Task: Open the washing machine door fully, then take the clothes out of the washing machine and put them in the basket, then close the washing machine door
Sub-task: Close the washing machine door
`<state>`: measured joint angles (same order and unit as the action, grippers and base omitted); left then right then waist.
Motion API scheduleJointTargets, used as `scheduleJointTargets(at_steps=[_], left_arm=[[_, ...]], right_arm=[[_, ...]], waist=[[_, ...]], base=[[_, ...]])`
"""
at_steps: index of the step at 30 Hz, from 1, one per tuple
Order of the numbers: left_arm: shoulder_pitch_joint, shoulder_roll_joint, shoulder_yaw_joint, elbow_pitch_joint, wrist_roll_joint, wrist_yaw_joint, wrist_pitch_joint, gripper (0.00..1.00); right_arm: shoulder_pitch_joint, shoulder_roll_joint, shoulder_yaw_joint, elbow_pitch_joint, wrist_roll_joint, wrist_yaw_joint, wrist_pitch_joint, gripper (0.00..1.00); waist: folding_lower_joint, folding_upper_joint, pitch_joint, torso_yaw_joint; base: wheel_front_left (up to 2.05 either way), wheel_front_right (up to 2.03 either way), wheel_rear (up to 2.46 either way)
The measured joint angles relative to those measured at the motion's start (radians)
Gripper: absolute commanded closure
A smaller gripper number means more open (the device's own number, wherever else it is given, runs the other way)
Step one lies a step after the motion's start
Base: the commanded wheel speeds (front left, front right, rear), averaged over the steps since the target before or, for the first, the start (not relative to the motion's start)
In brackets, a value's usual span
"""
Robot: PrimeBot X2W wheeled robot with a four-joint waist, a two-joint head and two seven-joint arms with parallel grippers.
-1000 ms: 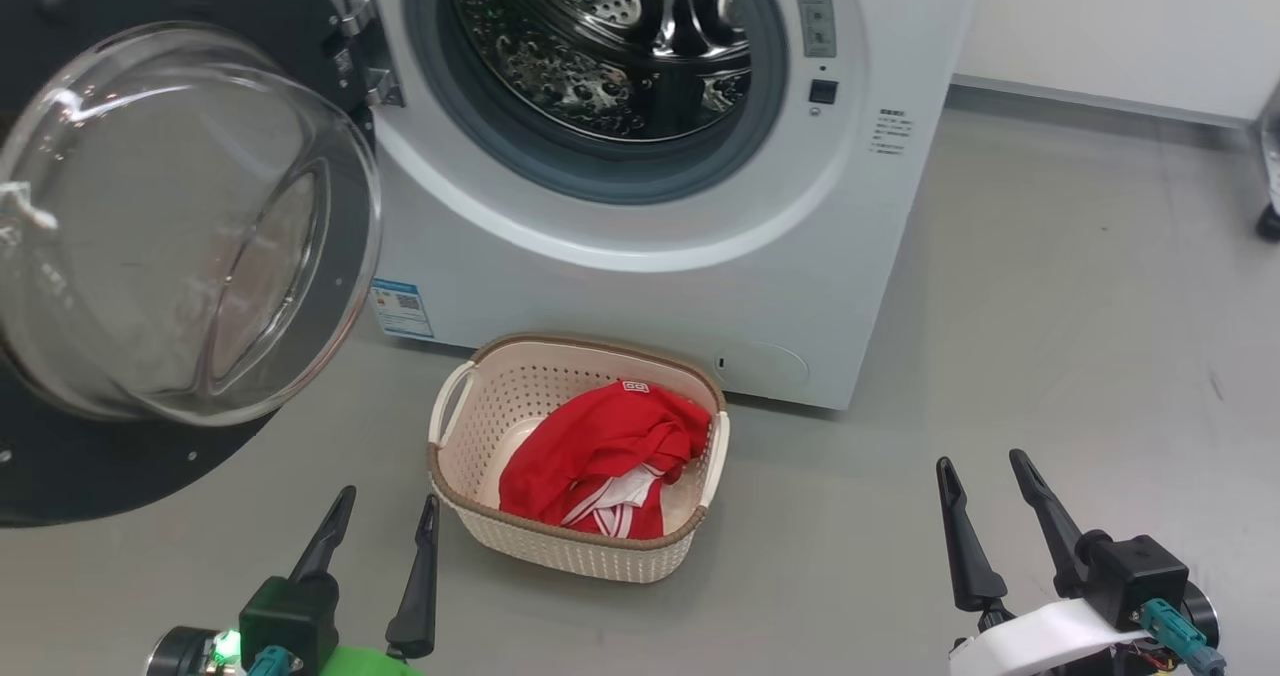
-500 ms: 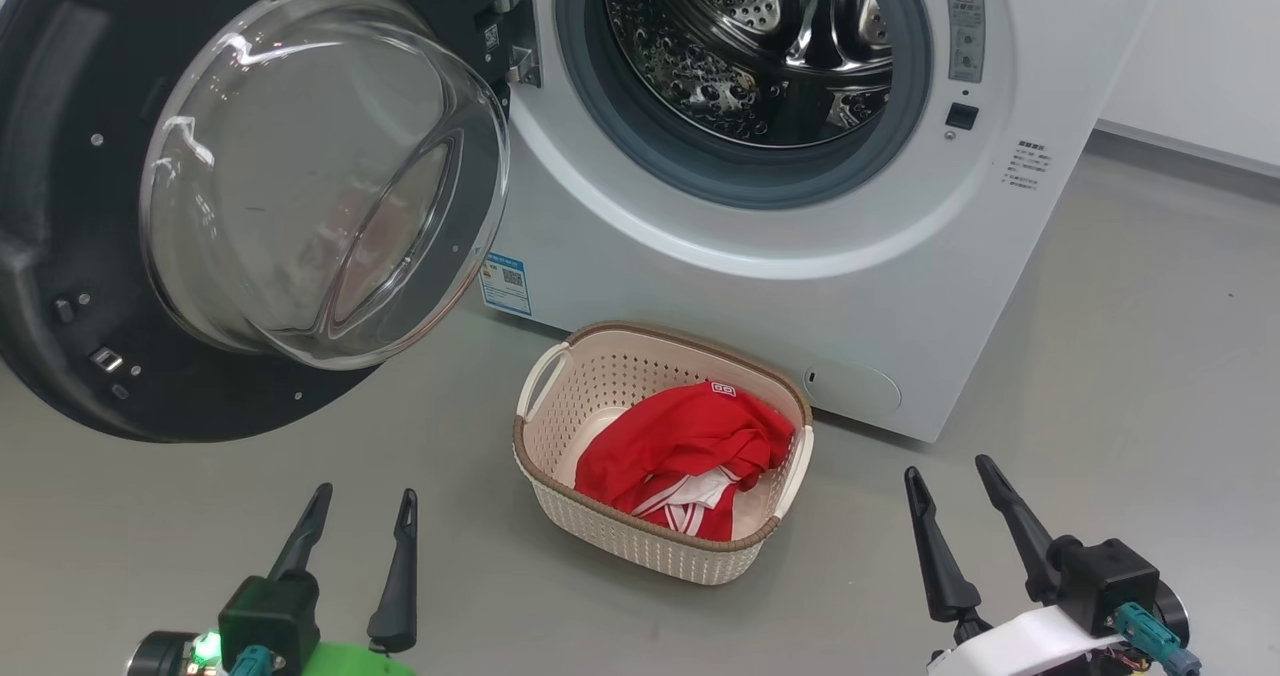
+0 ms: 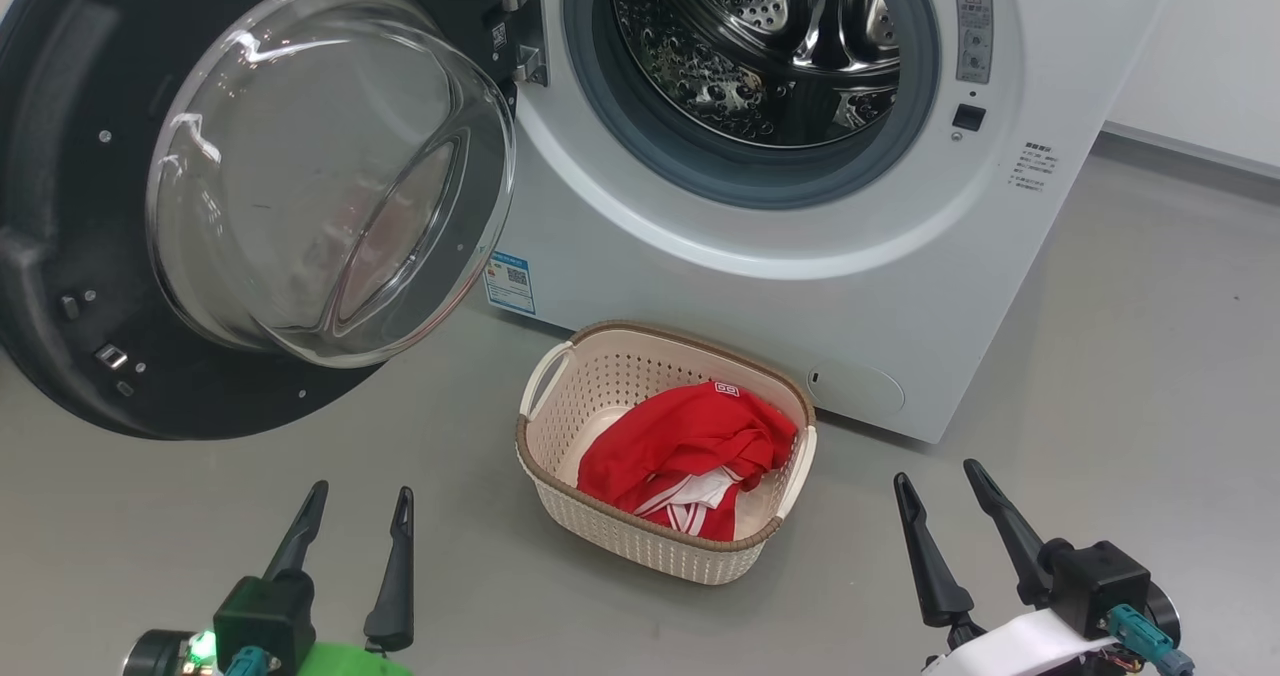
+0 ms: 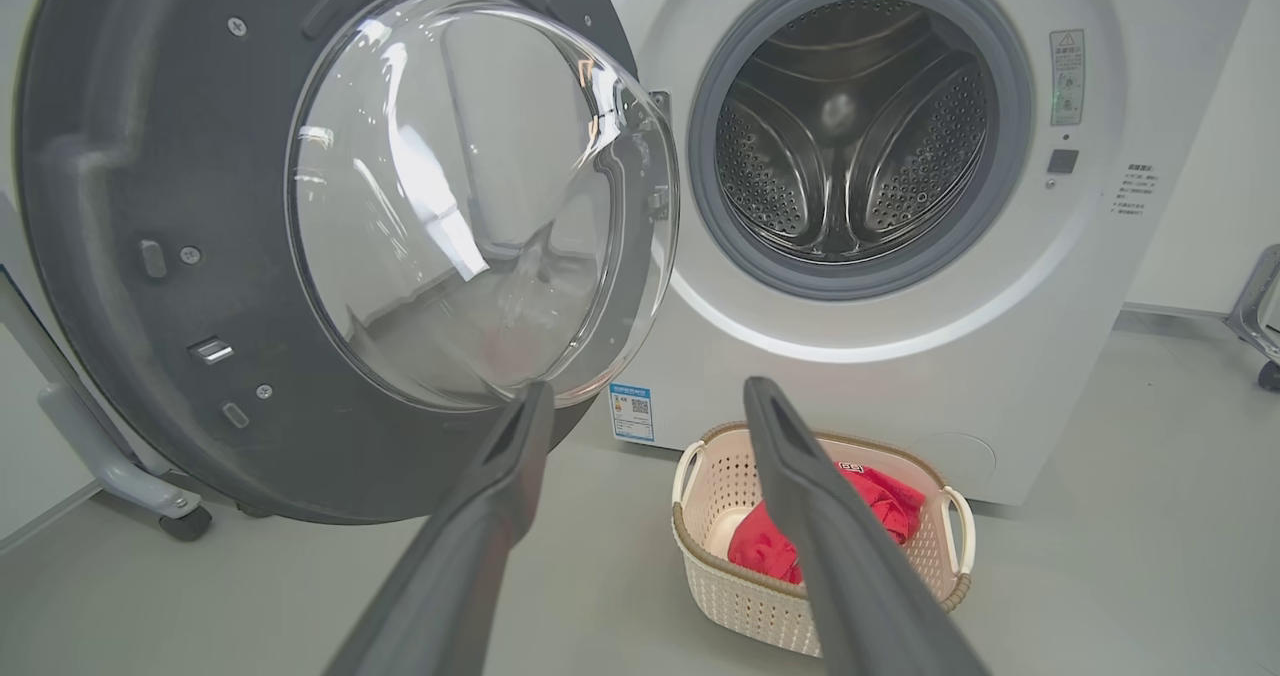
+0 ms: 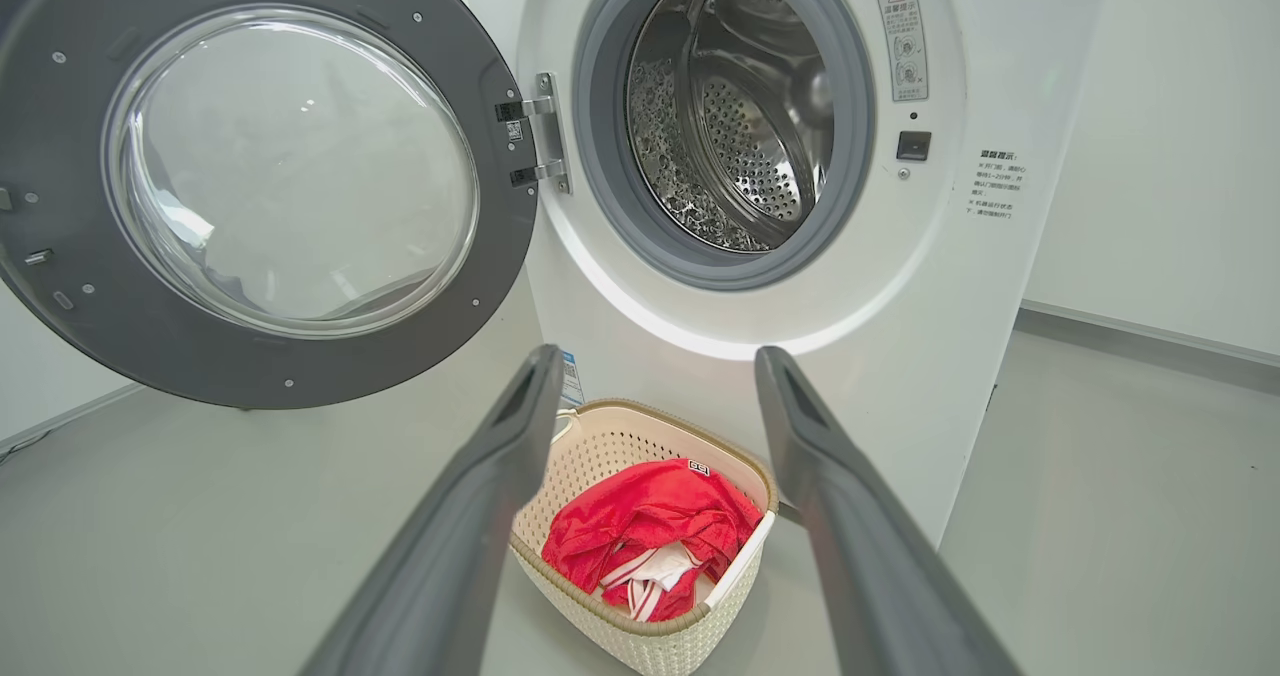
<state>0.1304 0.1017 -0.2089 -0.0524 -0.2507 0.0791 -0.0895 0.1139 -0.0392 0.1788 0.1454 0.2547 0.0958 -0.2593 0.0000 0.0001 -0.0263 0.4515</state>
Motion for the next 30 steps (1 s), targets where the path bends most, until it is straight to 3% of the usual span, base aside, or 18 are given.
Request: scheduleJointTargets(at_steps=[6,7,8,9,10,17,30], left_arm=[[0.001,-0.001,0.000,-0.001,-0.001,0.001,0.000,0.04],[0.001,-0.001,0.001,-0.002,-0.003,0.001,-0.001,0.22],[0.001,-0.001,0.003,-0.003,-0.003,0.001,-0.002,0.59],[0.001,-0.001,0.005,-0.003,-0.003,0.001,-0.005,0.59],[0.001,-0.001,0.007,-0.005,-0.004,0.001,-0.010,0.99],[0.001,-0.016,0.007,-0.021,-0.053,-0.010,-0.026,1.00],[-0.002,-0.054,0.025,-0.114,-0.485,-0.143,-0.057,1.00]], right_arm=[[0.000,0.000,0.004,0.001,0.000,0.000,0.000,0.00],[0.000,0.000,0.004,0.002,0.000,0.000,0.000,0.00],[0.000,0.000,0.004,0.003,0.000,0.000,0.000,0.00],[0.000,0.000,0.004,0.004,0.000,0.000,0.000,0.00],[0.000,0.000,0.004,0.005,0.000,0.000,0.000,0.00],[-0.001,0.000,0.004,0.006,0.000,0.000,0.000,0.00],[-0.002,0.000,0.004,0.002,0.001,-0.001,0.000,0.00]], waist=[[0.0000,0.0000,-0.001,-0.003],[0.0000,0.0000,-0.002,-0.003],[0.0000,0.0000,-0.002,-0.003],[0.0000,0.0000,-0.002,-0.004],[0.0000,0.0000,-0.002,-0.004],[0.0000,0.0000,-0.002,-0.005],[0.0000,0.0000,0.021,-0.003]], base=[[0.00,0.00,0.00],[0.00,0.00,0.00],[0.00,0.00,0.00],[0.00,0.00,0.00],[0.00,0.00,0.00],[0.00,0.00,0.00],[0.00,0.00,0.00]])
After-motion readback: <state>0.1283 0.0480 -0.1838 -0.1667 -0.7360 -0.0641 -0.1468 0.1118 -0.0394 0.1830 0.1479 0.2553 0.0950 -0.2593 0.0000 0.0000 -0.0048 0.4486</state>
